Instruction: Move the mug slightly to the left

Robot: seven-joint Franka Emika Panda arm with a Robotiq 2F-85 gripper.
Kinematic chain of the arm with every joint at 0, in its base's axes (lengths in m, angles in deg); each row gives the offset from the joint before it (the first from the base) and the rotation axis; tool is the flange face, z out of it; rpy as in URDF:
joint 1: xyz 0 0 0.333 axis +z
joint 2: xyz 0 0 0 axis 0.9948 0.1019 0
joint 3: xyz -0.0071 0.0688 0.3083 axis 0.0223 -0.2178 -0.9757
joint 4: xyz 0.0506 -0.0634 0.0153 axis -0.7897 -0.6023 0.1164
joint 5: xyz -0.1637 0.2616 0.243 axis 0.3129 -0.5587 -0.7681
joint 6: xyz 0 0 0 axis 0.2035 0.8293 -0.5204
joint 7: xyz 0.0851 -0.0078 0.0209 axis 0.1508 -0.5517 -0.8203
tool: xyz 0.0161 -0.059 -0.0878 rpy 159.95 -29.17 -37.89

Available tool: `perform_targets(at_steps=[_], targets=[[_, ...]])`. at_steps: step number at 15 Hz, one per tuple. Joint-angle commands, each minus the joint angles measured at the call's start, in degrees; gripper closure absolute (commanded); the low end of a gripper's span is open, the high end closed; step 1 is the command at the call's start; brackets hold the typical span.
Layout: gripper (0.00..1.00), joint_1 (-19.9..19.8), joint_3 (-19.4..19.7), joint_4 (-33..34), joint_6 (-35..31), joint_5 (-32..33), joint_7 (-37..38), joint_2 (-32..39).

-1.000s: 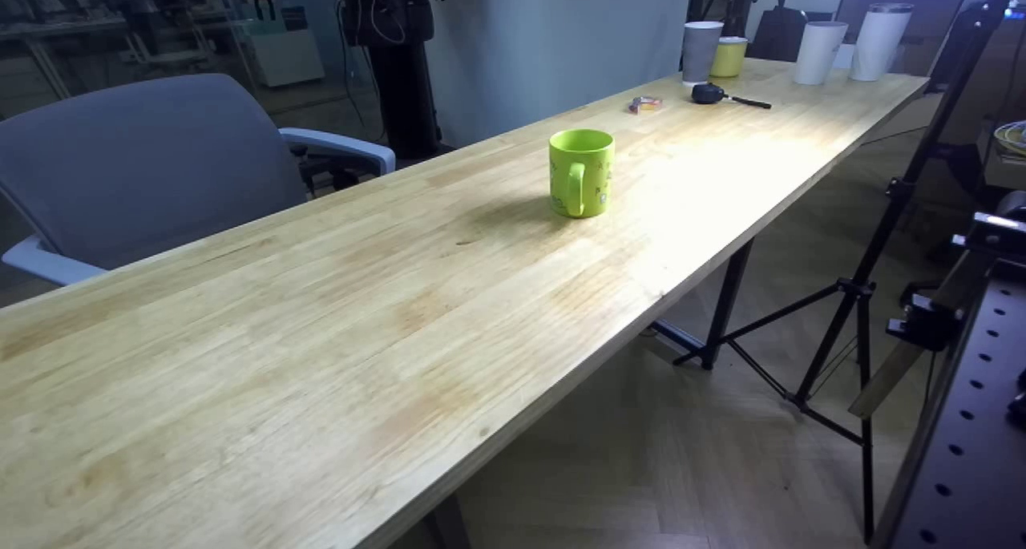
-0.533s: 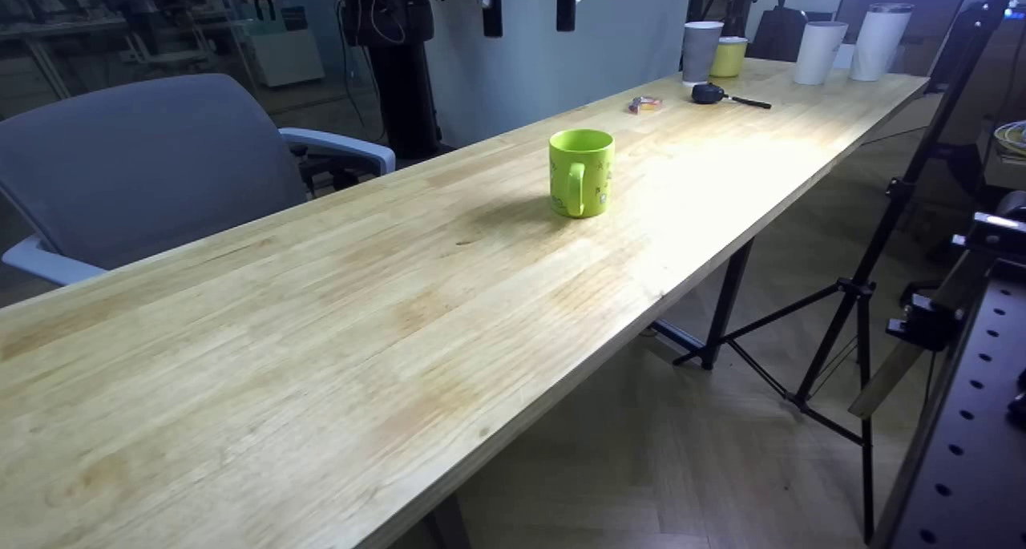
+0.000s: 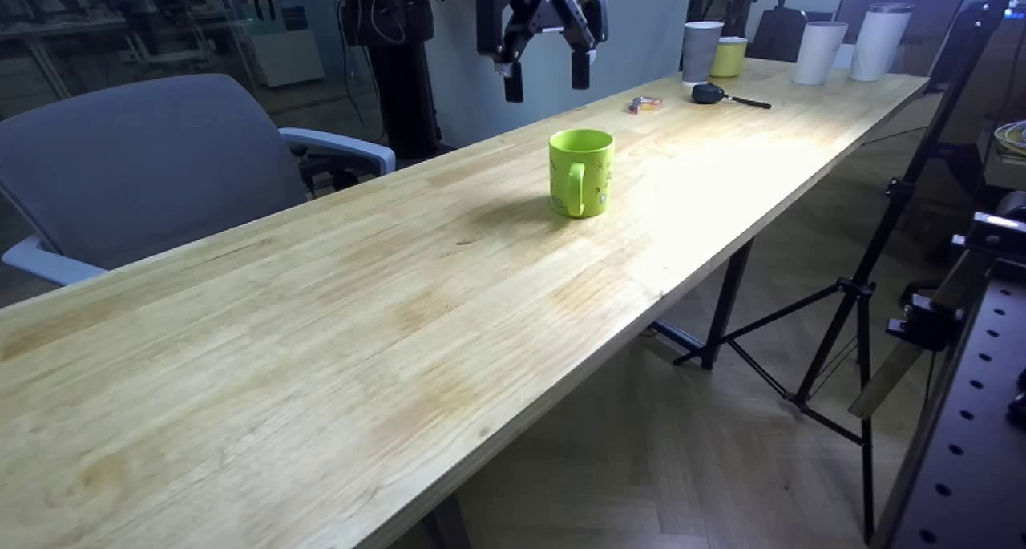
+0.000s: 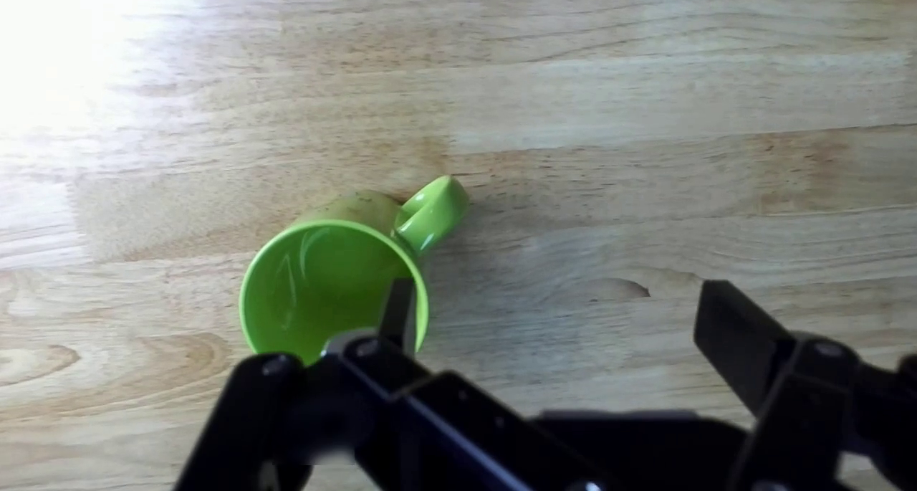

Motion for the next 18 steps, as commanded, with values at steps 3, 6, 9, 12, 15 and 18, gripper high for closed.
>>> perform_targets(at_steps=[3, 6, 9, 12, 15, 18], targets=[[0.0, -1.0, 0.0, 1.7, -0.8, 1.6, 3.0, 3.4], [0.0, -1.5, 0.2, 2.0, -0.7, 2.0, 3.2, 4.6], [0.0, -2.0, 0.4, 2.3, -2.0, 2.9, 2.7, 5.7], [0.0, -2.9, 0.4, 2.2, -4.0, 3.0, 2.0, 6.2], [0.0, -3.5, 0.1, 1.8, -6.6, 2.9, 1.5, 6.4], [0.0, -4.2, -0.6, 1.2, -9.2, 2.4, 0.5, 6.5]])
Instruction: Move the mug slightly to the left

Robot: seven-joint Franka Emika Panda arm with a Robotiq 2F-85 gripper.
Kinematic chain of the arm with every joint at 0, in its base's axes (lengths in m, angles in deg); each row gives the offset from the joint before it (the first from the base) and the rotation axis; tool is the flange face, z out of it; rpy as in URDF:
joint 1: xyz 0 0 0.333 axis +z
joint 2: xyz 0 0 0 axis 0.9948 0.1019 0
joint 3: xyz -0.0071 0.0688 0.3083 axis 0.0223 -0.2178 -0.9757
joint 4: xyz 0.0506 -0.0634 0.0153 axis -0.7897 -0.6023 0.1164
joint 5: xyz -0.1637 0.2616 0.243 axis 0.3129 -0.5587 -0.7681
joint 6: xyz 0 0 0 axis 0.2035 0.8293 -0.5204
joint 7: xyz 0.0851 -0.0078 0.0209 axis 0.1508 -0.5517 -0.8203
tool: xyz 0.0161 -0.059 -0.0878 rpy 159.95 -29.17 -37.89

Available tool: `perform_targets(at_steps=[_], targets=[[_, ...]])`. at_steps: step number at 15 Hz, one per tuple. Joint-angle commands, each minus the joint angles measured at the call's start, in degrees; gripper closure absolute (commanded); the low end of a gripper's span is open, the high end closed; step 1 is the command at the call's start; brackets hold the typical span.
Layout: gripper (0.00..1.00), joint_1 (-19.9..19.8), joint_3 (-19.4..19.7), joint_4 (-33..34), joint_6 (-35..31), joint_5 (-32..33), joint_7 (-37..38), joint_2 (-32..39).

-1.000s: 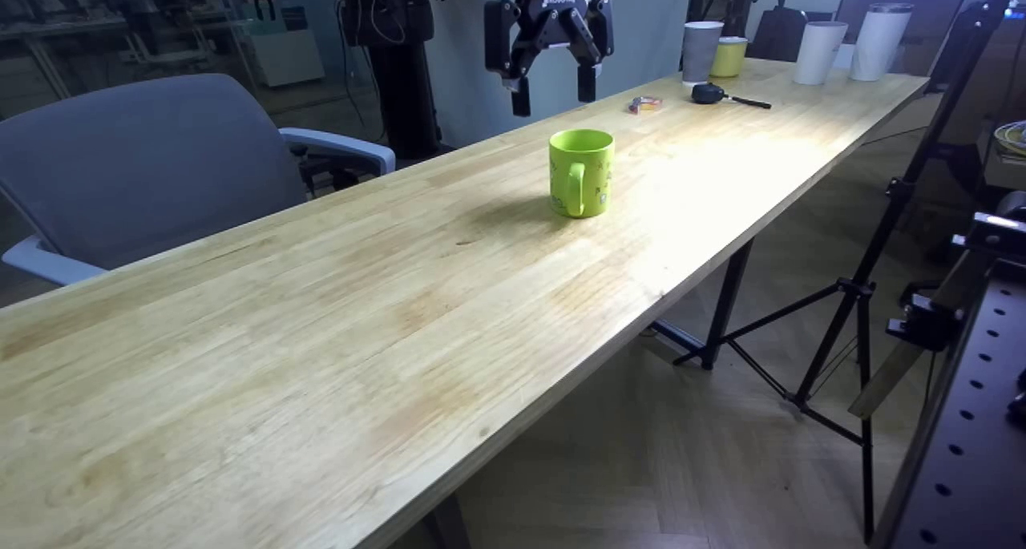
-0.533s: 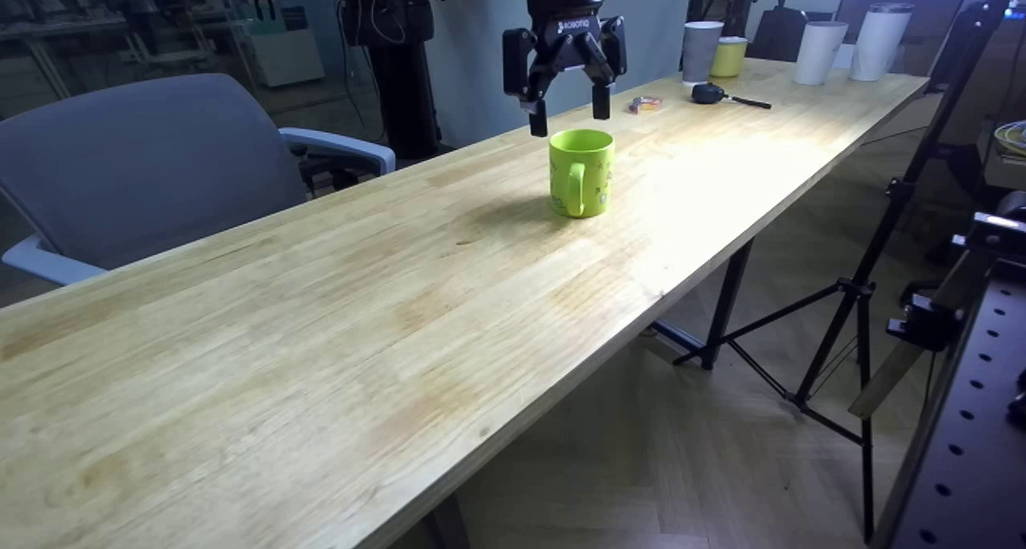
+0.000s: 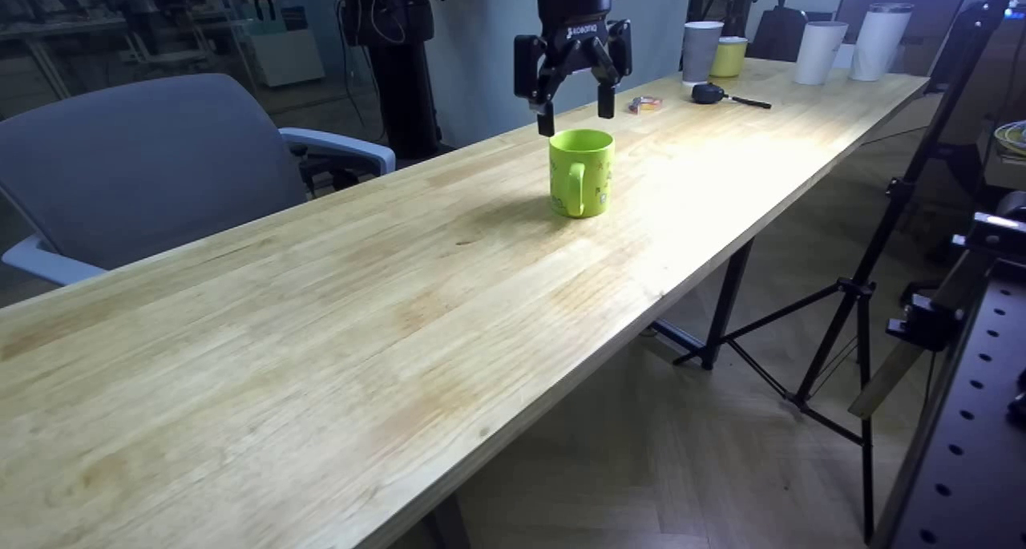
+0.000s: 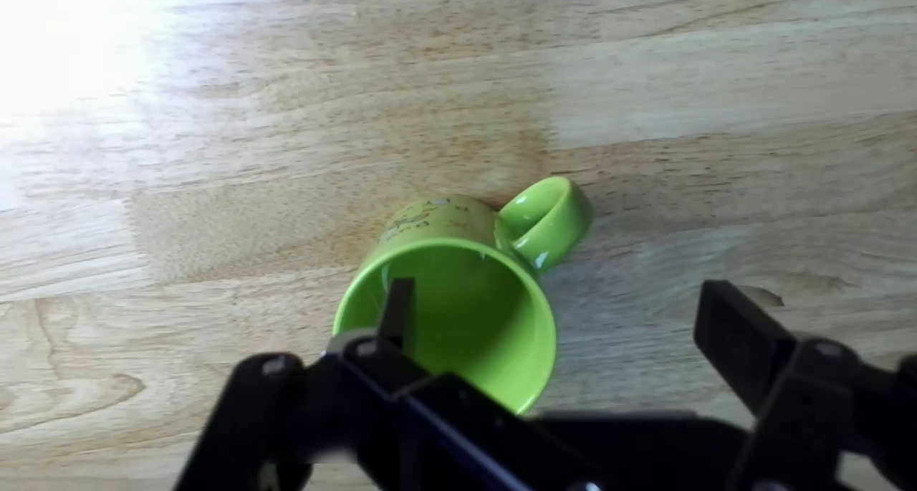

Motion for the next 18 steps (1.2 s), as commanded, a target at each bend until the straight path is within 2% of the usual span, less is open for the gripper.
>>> perform_targets(at_steps=[1, 10, 18], targets=[[0.0, -1.4, -1.4, -0.1, -3.5, 0.1, -1.0, 0.4], [0.0, -5.1, -5.7, -0.9, -10.3, -1.4, -6.3, 2.7], [0.0, -7.1, -7.7, -1.2, -11.7, -1.6, -8.3, 4.0]])
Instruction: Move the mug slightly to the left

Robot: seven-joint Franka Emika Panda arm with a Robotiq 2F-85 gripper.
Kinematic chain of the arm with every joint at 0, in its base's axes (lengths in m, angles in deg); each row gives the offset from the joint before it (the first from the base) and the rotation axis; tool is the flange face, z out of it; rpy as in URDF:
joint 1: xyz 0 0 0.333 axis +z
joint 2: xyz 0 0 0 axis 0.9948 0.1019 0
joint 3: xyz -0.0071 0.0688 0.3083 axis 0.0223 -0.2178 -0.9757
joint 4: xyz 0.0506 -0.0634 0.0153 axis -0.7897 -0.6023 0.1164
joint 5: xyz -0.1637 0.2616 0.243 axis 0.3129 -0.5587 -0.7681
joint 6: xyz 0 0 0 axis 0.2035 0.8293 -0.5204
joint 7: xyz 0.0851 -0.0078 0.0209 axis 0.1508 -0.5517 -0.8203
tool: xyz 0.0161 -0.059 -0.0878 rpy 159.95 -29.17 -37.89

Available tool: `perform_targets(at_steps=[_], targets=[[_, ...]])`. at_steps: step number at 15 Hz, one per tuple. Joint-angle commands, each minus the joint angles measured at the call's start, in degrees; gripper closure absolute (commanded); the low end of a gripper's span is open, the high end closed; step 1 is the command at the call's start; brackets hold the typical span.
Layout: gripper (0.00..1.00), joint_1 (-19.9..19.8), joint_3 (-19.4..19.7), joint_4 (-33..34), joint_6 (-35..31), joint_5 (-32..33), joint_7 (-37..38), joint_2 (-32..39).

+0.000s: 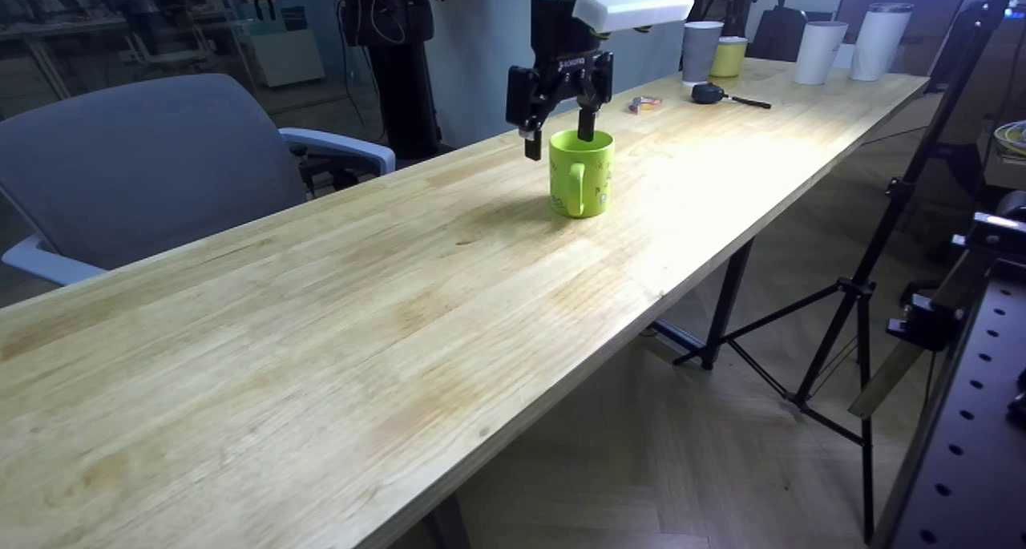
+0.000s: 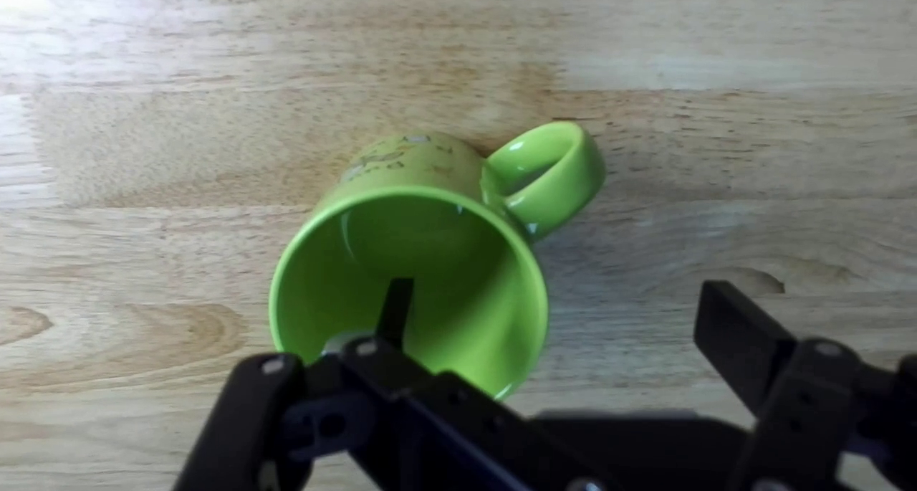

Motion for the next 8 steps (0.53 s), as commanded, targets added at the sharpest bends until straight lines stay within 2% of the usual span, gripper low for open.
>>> perform_targets(at_steps=[1, 4, 5, 6, 8], targets=[[0.0, -1.3, -1.2, -0.4, -1.1, -0.6, -1.2, 0.1], [0.0, -1.2, -1.1, -0.5, -1.0, -0.4, -0.9, 0.3], [0.25, -1.0, -0.9, -0.5, -1.0, -0.3, -0.6, 0.4], [0.25, -0.9, -0.8, -0.5, -1.1, -0.2, -0.5, 0.5], [0.4, -0.8, -0.7, -0.5, -1.0, 0.0, -0.4, 0.6]])
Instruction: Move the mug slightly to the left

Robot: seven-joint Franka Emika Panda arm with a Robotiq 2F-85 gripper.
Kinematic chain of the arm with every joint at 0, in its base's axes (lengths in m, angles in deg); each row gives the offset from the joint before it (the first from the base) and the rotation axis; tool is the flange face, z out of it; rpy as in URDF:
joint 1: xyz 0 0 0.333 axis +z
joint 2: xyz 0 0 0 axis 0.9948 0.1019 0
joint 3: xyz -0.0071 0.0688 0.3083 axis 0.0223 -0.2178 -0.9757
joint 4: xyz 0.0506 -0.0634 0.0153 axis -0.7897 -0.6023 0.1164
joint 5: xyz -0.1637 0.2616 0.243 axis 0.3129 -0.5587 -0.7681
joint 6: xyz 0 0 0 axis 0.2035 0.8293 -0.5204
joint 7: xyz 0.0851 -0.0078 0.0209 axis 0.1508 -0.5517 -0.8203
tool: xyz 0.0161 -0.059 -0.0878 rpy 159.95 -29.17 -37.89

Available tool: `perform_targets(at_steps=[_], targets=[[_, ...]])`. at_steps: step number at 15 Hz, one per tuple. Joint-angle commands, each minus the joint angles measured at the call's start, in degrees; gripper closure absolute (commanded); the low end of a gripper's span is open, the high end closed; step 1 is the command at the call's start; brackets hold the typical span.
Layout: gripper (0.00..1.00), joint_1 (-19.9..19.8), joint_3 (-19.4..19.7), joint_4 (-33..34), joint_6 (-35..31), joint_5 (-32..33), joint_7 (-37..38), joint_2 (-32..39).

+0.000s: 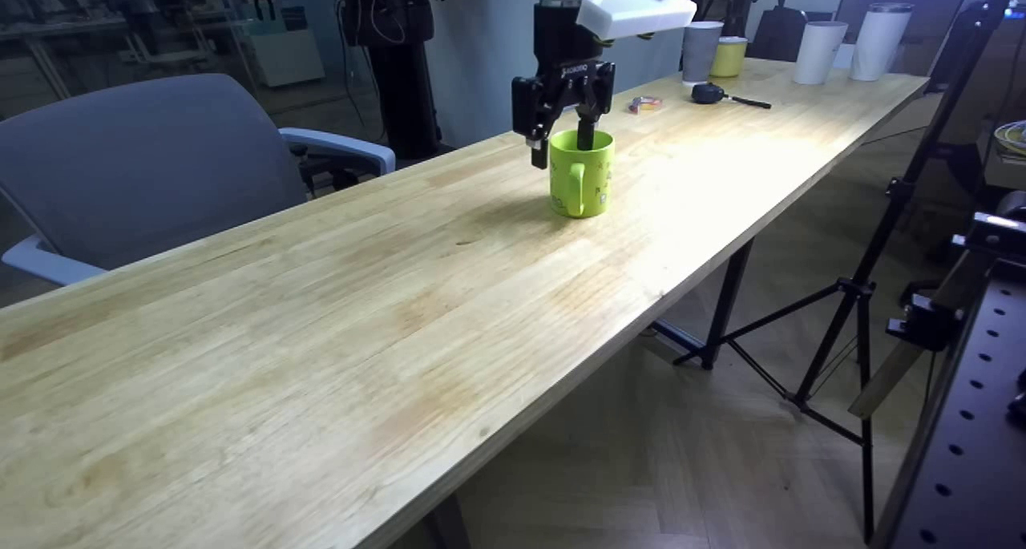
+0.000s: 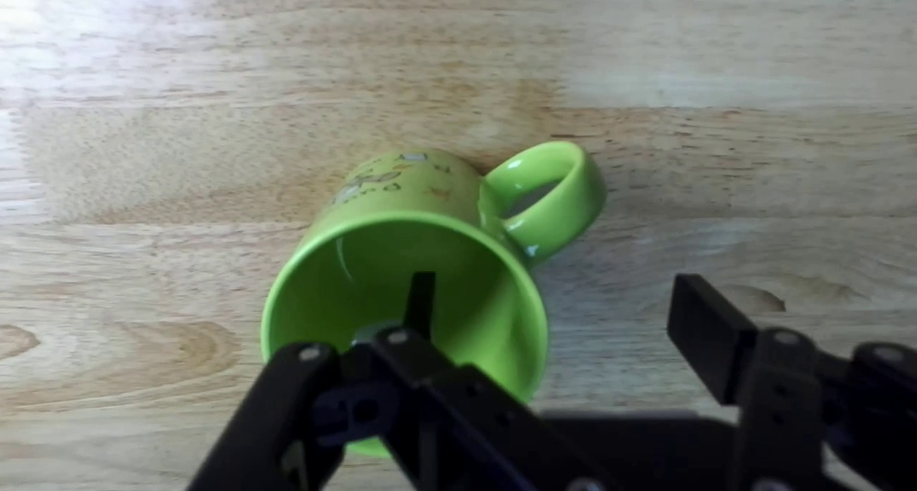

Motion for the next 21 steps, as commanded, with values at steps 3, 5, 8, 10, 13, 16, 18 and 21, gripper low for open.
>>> perform_targets(at_steps=[3, 5, 8, 10, 13, 16, 18, 21], targets=[[0.61, -0.3, -0.3, -0.3, -0.8, 0.0, 0.2, 0.2], [0.75, -0.2, -0.3, -0.3, -0.8, 0.1, 0.2, 0.3], [0.95, -0.2, -0.1, -0.2, -0.7, 0.2, 0.4, 0.4], [1.0, -0.1, -0.1, -0.2, -0.7, 0.3, 0.5, 0.4], [0.98, 0.4, 0.3, 0.3, 0.7, 0.5, 1.2, 0.3], [0.97, 1.3, 1.0, 1.6, 3.2, 0.7, 2.8, 0.0], [0.97, 1.6, 1.1, 2.6, 4.8, 0.6, 3.4, -0.3], [0.97, 2.2, 1.4, 3.7, 6.7, 0.8, 4.2, -0.8]])
